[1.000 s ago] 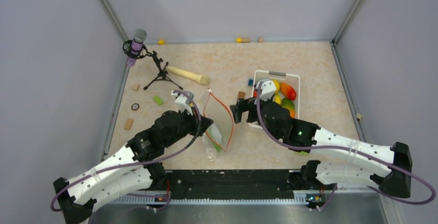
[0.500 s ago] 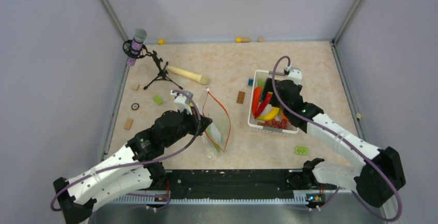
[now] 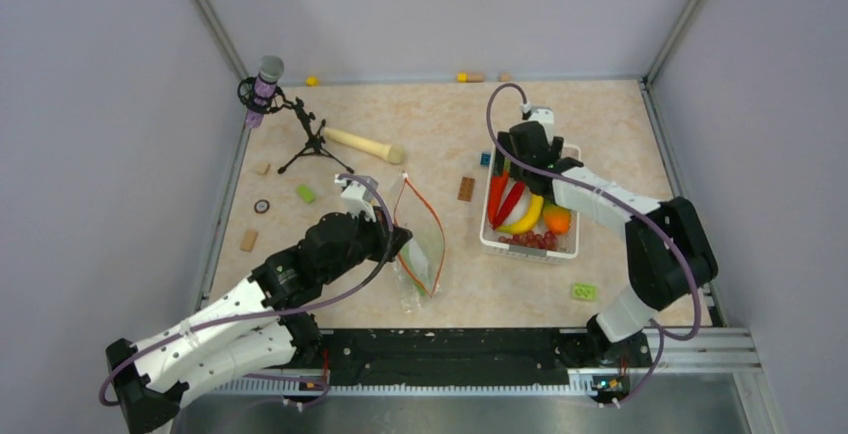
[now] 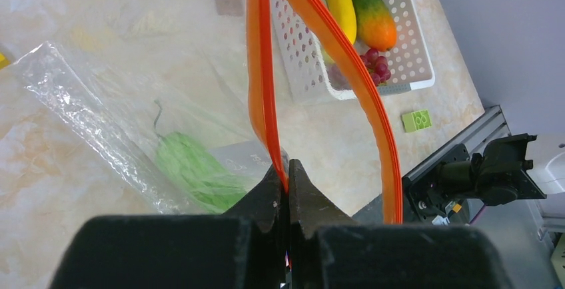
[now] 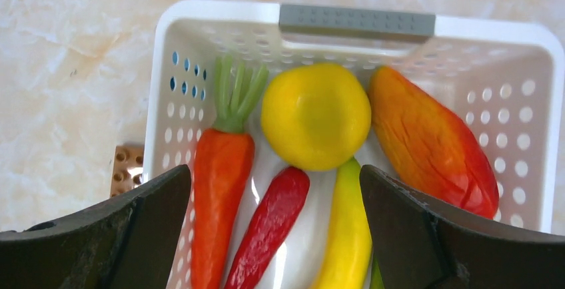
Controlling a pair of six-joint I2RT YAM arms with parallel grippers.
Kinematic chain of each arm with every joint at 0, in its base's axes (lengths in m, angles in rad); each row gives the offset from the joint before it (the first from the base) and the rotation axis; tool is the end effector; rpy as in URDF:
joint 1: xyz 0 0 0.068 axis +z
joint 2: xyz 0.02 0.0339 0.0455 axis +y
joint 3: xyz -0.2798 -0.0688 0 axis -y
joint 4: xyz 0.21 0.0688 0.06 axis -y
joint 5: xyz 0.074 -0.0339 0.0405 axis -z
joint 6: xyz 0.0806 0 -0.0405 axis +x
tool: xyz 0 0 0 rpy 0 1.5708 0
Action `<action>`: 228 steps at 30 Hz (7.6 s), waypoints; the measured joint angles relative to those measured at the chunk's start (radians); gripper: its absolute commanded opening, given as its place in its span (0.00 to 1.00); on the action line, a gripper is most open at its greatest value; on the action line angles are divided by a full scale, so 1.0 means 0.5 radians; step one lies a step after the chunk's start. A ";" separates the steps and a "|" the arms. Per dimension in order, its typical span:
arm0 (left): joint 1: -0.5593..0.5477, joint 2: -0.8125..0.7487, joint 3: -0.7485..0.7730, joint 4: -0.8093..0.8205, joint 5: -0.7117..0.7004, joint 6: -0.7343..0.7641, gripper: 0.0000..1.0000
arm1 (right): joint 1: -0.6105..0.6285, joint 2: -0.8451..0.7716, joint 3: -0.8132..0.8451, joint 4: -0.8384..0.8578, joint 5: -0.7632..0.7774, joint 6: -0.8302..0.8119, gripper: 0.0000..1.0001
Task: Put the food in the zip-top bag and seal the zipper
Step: Pick up the fake fruit from the bin, then place the fake fruit in the zipper food storage bag, then pick up the fake fruit from the bin.
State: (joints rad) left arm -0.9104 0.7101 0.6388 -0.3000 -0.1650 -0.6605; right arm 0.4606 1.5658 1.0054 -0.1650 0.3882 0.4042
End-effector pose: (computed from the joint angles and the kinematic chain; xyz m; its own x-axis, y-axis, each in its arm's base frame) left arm 0.1114 -0.1219 0.2851 -0.5961 -0.2191 -0.7724 0.4045 0.7491 -0.5246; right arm 0.3177 0.1236 0.2339 -0.6084 0.1045 -0.7867 0.0887 0.9940 0.0634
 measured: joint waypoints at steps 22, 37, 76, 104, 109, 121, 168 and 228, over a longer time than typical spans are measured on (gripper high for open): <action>0.000 0.002 0.000 0.003 0.033 0.000 0.00 | -0.149 0.404 0.166 0.117 0.069 -0.163 0.81; 0.000 0.003 0.000 0.003 0.040 0.000 0.00 | -0.170 0.481 0.182 0.181 0.050 -0.168 0.61; 0.000 0.004 0.000 0.016 0.083 -0.007 0.00 | 0.360 -1.093 -0.584 0.732 -1.833 0.047 0.48; 0.000 0.042 0.000 0.017 0.077 -0.007 0.00 | 0.843 -0.866 -0.526 0.784 -1.698 -0.226 0.47; 0.000 0.039 0.000 0.017 0.084 -0.007 0.00 | 0.843 -0.864 -0.526 0.659 -1.415 -0.232 0.51; 0.000 0.037 0.000 0.018 0.092 -0.007 0.00 | 0.907 -0.808 -0.446 0.426 -0.990 -0.230 0.80; 0.000 0.071 -0.003 0.019 0.076 -0.006 0.00 | 0.547 -0.681 -0.367 -0.938 0.703 0.346 0.94; 0.000 0.103 -0.003 0.024 0.090 -0.006 0.00 | 0.381 -0.646 -0.429 -0.662 0.684 0.177 0.22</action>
State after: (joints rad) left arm -0.9104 0.7616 0.6373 -0.2882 -0.1200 -0.6636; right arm 0.6514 1.2427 0.7910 -0.4961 0.7303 0.4927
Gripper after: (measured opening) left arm 0.015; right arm 0.456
